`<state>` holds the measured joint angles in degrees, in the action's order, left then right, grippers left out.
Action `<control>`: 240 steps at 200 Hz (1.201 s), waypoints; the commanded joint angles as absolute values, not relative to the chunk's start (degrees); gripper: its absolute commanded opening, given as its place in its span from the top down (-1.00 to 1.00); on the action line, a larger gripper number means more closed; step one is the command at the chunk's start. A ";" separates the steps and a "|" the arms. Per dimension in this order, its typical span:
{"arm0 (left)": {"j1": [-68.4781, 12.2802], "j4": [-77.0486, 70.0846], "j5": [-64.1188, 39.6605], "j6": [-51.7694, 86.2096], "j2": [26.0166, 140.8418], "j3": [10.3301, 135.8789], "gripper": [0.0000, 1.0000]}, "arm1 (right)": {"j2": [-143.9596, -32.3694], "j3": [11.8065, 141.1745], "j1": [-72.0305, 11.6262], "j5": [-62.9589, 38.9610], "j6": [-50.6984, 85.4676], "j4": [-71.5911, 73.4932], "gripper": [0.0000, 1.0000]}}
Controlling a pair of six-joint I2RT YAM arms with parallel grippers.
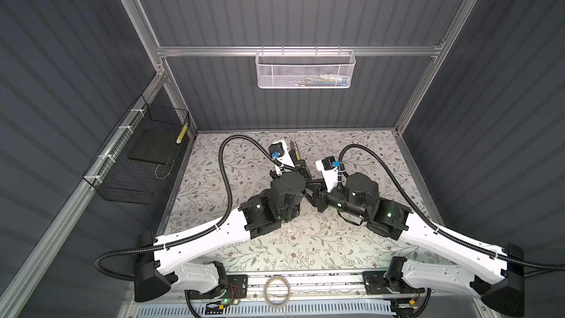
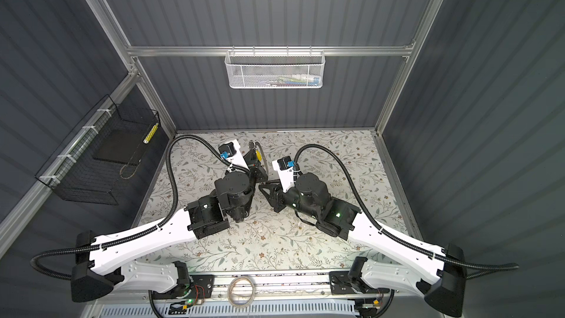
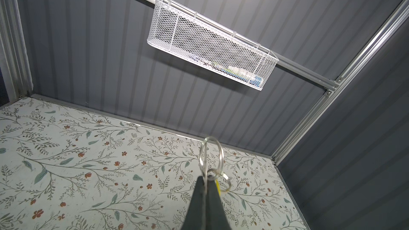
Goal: Attach keys to a key ring
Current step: Pass the keyring.
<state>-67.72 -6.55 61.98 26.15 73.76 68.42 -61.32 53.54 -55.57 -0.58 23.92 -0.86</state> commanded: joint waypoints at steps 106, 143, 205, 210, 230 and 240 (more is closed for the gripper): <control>-67.52 -7.40 62.90 26.21 73.66 69.97 1.00 | -61.62 56.51 -55.94 -0.76 23.01 -1.76 1.00; -67.54 -7.38 64.22 25.97 72.87 69.03 1.00 | -59.83 55.83 -55.99 0.39 23.92 -1.76 1.00; -67.58 -8.65 65.38 25.66 72.62 67.90 1.00 | -57.57 55.20 -55.99 0.71 25.59 -1.31 1.00; -67.56 -8.77 65.43 25.65 72.60 67.85 1.00 | -57.48 55.11 -55.98 0.98 25.68 -1.32 1.00; -67.57 -9.18 66.15 25.87 72.27 67.52 1.00 | -57.31 54.61 -55.96 2.72 26.31 -0.85 1.00; -67.58 -9.65 67.16 26.86 72.16 67.18 1.00 | -57.06 53.95 -55.98 3.91 27.05 0.10 1.00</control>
